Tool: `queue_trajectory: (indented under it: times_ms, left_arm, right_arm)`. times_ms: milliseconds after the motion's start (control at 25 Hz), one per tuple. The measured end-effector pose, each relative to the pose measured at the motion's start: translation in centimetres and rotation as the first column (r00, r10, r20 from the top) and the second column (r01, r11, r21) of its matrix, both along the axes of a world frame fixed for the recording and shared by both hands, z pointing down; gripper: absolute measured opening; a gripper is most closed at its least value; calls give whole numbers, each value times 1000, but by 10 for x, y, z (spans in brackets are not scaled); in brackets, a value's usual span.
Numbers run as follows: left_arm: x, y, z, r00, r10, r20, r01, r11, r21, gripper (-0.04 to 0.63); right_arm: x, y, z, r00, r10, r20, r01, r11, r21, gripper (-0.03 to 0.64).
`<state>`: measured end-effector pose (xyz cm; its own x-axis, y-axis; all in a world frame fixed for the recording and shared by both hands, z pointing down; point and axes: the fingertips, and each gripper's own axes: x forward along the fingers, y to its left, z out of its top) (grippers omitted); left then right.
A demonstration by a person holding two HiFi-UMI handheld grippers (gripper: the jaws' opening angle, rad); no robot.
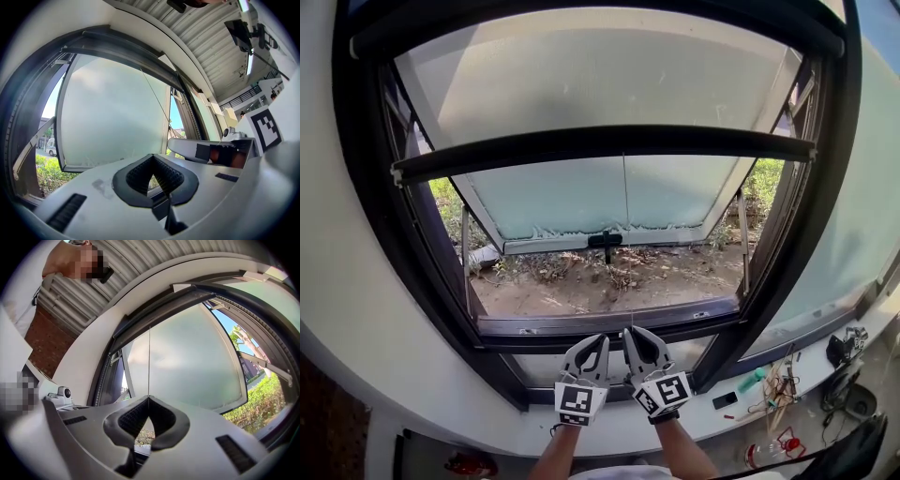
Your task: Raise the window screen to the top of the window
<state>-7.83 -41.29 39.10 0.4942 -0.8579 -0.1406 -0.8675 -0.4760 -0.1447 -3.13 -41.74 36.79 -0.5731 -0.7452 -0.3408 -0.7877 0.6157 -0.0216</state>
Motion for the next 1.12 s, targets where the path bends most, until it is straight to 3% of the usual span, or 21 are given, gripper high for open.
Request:
queue_trajectory:
  times_ms: [1120]
  left_arm:
    - [-9, -9, -3, 999, -20, -30, 20, 1000, -1, 2]
  right_arm:
    - [-7, -9, -66, 999, -17, 44, 12, 993, 114, 2]
